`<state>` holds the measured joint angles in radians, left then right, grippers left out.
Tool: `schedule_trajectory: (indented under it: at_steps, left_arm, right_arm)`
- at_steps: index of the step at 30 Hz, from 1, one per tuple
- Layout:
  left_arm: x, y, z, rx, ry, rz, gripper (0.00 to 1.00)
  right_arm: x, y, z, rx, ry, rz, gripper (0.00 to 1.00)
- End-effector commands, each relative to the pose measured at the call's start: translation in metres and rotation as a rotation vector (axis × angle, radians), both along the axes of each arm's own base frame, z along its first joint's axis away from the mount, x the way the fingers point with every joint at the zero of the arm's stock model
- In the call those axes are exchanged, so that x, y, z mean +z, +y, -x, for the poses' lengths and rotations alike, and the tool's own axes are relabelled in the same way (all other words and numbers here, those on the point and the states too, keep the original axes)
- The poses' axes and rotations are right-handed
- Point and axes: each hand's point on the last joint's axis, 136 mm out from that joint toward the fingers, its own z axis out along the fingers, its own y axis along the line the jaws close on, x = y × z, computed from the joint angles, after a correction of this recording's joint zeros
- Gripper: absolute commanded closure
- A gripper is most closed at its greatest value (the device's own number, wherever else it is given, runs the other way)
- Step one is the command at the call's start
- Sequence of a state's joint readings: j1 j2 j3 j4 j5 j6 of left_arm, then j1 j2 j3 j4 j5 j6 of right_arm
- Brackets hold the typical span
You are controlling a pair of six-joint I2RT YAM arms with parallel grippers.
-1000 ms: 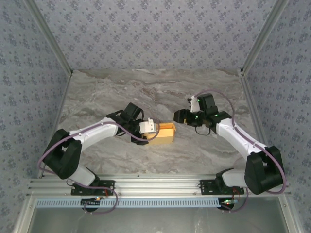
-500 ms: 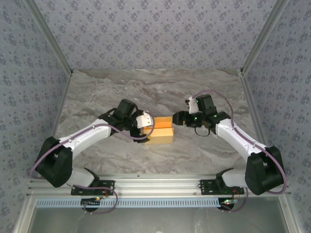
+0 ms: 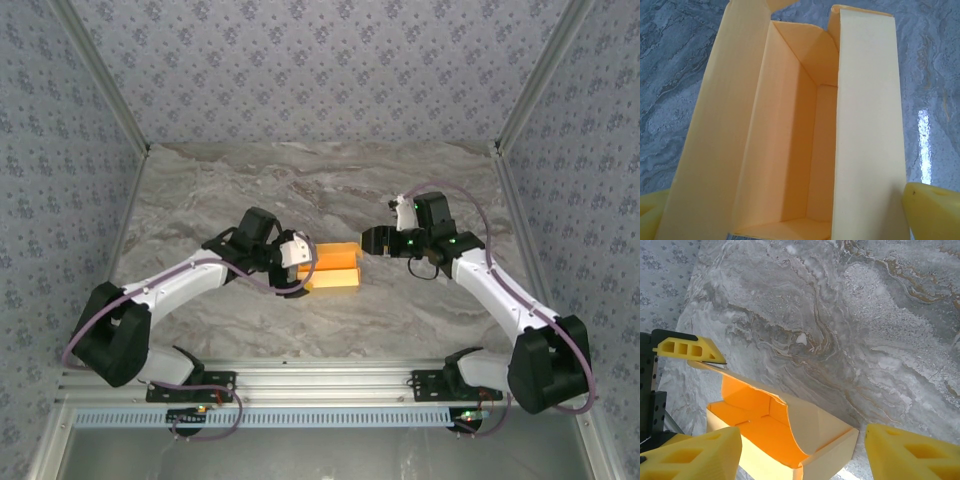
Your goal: Fold the paper box
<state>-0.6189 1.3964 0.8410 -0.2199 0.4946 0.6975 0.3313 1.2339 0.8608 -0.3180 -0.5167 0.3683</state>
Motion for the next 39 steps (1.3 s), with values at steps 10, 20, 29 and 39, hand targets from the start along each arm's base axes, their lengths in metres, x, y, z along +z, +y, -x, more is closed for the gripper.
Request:
schedule_trajectory:
  at_steps: [10,20,29,39]
  left_arm:
    - [-0.023,0.000,0.004,-0.016,0.019,-0.047,0.15]
    - [-0.023,-0.003,0.006,-0.028,0.045,-0.032,0.15]
    - [0.028,-0.001,0.026,0.069,0.137,0.182,0.01]
    - [0.068,0.093,-0.061,1.069,0.319,0.383,0.01]
  right_arm:
    - [-0.008,-0.006,0.009,-0.007,0.030,0.010,0.36]
    - [-0.010,-0.011,0.011,-0.031,0.029,0.026,0.35]
    - [-0.044,-0.027,0.037,-0.386,0.454,-0.057,0.34]
    - [-0.073,-0.006,0.053,-0.478,0.609,-0.087,0.36]
